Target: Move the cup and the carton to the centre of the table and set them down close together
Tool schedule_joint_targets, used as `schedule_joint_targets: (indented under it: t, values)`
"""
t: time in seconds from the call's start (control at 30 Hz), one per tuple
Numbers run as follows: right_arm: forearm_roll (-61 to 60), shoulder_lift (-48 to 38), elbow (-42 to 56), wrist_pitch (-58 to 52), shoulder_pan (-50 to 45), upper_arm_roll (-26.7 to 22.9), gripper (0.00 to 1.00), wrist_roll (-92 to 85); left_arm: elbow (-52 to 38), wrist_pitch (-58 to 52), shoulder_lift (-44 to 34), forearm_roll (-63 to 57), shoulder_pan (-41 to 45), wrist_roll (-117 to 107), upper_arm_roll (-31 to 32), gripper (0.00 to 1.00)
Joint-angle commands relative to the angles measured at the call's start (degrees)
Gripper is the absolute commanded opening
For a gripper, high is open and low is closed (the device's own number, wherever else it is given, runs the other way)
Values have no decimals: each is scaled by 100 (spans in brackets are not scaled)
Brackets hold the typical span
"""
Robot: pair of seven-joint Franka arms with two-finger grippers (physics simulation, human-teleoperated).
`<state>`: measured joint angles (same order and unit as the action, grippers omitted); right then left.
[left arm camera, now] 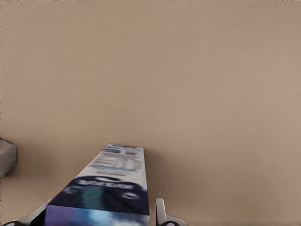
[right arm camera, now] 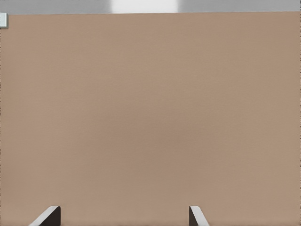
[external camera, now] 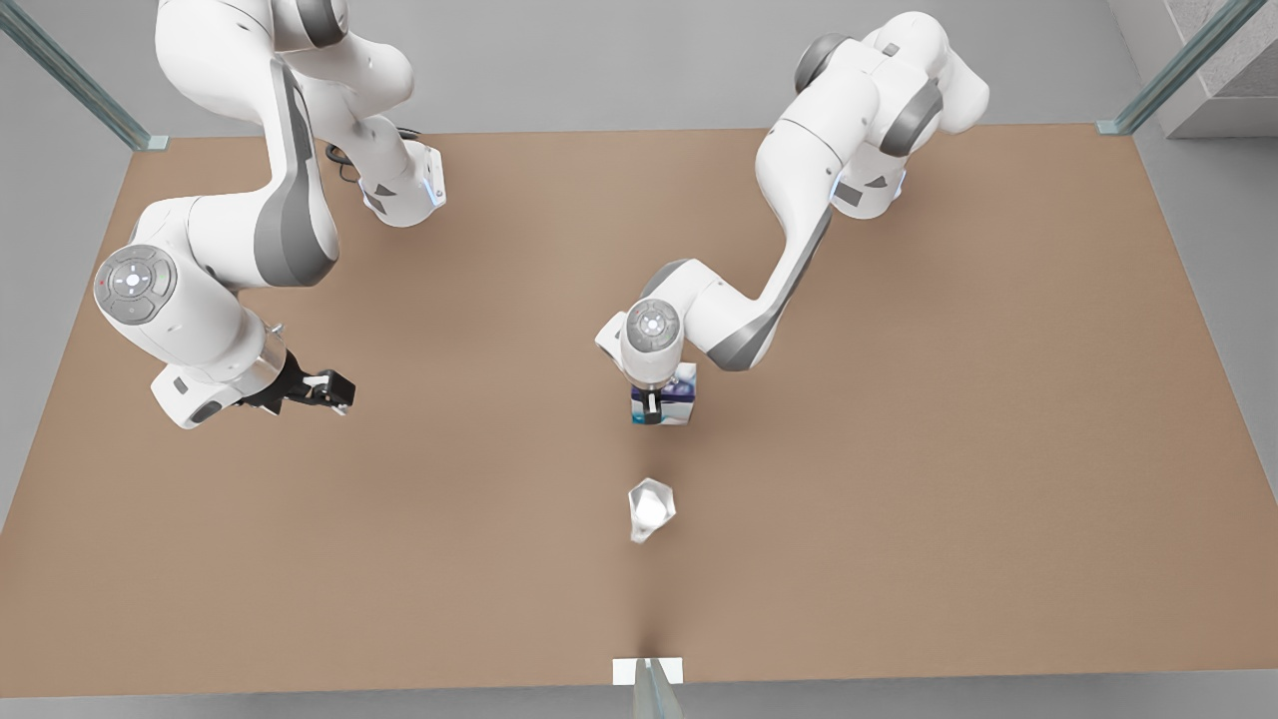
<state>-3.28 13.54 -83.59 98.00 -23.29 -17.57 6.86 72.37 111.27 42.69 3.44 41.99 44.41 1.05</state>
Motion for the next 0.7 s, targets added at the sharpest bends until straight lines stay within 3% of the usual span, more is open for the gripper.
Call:
schedule_joint_targets:
  t: [0.0, 0.33, 0.43, 0.6, 0.67]
  values:
    - [3, 0, 0, 9, 0, -1, 100, 0, -3, 0, -6, 7, -7, 6, 0, 100]
    - [-6, 8, 0, 44, 0, -1, 100, 9, -65, -202, -472, 43, -156, 15, 9, 100]
    - [-6, 8, 0, 44, 0, -1, 100, 9, -83, -729, -805, 182, -244, -2, 18, 100]
    - [-15, 8, 0, 70, 0, -1, 100, 9, 119, -1758, -1772, 254, -1508, -90, -105, 100]
    - [-24, 0, 0, 62, 0, -1, 100, 9, 594, -2083, -2335, 157, -2265, -1187, -483, 100]
